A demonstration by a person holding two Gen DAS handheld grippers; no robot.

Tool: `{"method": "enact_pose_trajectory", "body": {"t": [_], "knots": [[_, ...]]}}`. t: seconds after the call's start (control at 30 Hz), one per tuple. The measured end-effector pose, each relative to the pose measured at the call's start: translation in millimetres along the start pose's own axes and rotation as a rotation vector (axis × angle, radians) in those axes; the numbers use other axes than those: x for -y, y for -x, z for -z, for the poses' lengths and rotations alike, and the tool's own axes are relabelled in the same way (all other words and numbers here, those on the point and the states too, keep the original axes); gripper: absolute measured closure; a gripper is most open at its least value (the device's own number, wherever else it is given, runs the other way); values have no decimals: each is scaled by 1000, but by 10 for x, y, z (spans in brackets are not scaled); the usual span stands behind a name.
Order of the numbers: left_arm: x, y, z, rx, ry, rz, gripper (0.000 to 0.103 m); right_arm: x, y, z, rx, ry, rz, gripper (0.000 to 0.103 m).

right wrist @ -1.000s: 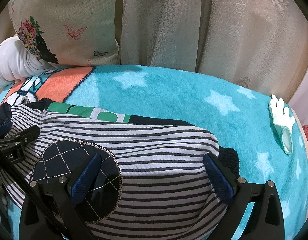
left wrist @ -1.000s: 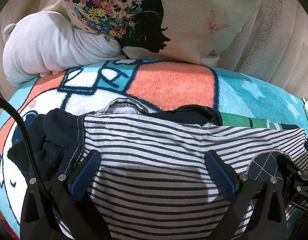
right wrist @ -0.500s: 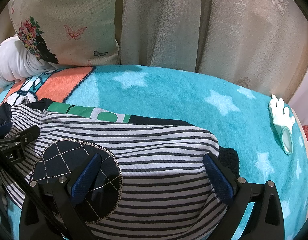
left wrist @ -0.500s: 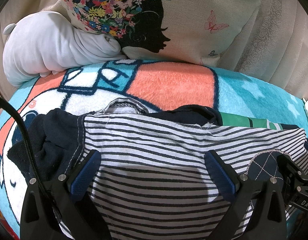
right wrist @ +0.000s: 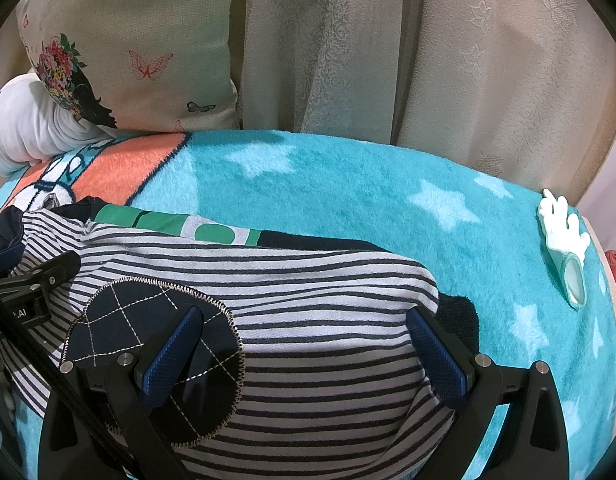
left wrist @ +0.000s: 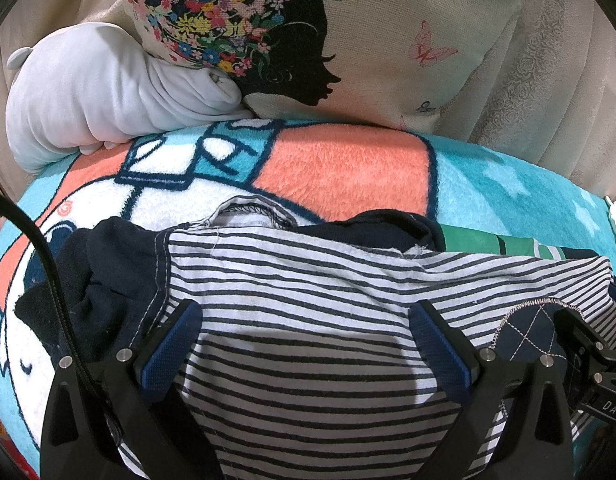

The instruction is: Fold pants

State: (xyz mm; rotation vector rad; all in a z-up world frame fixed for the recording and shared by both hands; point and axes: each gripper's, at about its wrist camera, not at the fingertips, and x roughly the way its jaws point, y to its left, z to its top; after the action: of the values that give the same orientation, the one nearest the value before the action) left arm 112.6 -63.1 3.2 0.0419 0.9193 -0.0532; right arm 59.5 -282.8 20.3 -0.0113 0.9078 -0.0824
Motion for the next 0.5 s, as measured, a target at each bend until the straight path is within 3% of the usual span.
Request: {"method": "enact_pose_trajectory", "body": {"t": [0.5], "knots": [[-40,-34,-33,-23,-12,9,0,-10,-34,-44,-24,-13,13,0]]}}
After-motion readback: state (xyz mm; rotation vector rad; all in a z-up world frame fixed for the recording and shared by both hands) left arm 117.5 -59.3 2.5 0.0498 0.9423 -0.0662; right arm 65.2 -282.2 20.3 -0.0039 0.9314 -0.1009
